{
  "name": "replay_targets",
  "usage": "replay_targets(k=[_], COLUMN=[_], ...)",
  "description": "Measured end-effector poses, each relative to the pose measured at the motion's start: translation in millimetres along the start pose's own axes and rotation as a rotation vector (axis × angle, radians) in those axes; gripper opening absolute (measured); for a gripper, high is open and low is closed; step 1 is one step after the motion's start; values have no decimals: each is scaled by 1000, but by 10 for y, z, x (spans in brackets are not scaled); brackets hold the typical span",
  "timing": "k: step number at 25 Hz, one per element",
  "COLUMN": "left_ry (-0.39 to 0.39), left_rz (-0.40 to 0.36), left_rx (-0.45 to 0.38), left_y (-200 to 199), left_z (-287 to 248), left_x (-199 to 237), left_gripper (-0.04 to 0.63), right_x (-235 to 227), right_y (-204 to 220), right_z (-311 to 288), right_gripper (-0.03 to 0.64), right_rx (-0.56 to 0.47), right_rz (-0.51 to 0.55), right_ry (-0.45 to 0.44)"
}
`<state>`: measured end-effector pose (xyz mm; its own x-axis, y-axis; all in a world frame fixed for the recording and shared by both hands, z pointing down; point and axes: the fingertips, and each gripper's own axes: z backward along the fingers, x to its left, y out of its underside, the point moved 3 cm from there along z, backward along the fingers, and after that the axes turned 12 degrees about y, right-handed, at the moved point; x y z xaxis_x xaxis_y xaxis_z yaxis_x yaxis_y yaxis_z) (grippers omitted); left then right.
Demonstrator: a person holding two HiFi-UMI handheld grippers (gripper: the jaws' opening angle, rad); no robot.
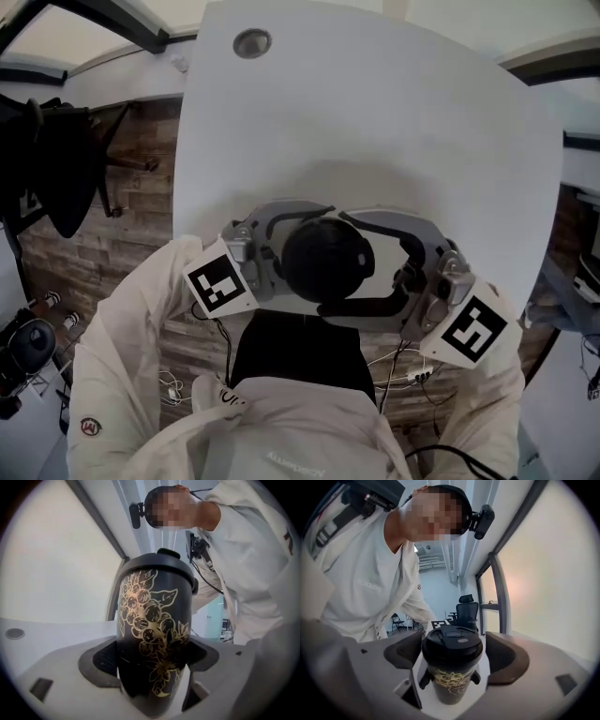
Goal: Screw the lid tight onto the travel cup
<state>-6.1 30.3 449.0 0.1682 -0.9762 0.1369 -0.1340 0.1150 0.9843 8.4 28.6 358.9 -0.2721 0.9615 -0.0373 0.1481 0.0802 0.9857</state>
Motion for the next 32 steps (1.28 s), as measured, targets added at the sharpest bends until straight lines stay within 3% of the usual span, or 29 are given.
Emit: replay_targets(k=[4,7,16,19,28,32], left_ry=[47,15,-312,-413,-490,-483], left_rz=[-2,-10,-1,-19,-46,-46], left_rx=[17,32,10,13,31,41], left_y=[-32,2,42,19,4,-4], left_z=[-6,-10,-2,-13,-59,-50], left_x=[30,9,-40,-19,-12,-4], left_gripper=[400,400,399,400,400,400], right_x=[-40,-2,179,227,283,276], right_y=[-18,-22,2,27,43,40], right_z=[-52,-58,-31,-8,27,20], right_gripper=[402,402,400,400,399,399], right_rx=[-2,-33,-102,-100,-107,-108], right_rz=[-13,-6,-89,-139,-156,-149], right_ry=[-33,26,511,614,698,691])
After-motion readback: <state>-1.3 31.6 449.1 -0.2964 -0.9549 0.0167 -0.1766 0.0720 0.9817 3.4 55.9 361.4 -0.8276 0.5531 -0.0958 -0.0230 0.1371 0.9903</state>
